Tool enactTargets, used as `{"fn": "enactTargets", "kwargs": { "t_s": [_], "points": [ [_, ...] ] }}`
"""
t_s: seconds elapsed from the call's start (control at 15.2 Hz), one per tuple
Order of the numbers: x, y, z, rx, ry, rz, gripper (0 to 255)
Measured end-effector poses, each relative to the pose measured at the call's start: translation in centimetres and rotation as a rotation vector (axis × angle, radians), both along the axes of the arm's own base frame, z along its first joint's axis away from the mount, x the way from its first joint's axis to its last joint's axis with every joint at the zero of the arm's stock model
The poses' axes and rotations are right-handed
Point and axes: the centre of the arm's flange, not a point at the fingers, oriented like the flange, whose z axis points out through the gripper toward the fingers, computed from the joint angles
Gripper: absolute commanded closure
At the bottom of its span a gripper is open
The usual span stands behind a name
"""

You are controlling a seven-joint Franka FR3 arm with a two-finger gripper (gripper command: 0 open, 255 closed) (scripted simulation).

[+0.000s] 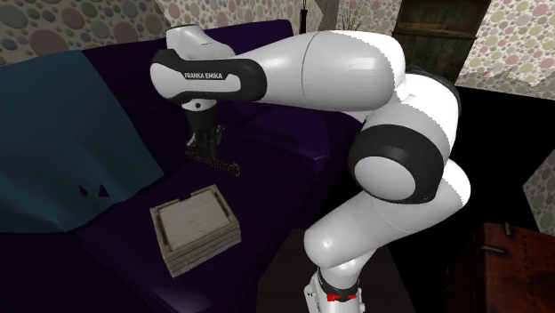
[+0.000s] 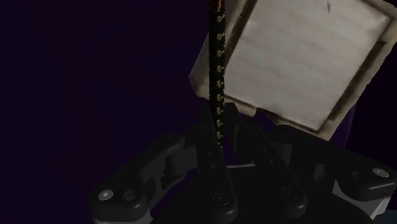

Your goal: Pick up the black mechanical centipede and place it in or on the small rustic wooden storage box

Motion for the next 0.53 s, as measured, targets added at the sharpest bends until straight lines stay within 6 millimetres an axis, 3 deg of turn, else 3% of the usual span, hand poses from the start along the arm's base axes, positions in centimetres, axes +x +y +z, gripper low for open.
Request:
{"fn": "enactTargets", "kwargs": {
  "t_s": [0.53],
  "points": [
    [-10.0, 2.8, 0.6, 0.000, 0.000, 0.000, 255]
  ]
}}
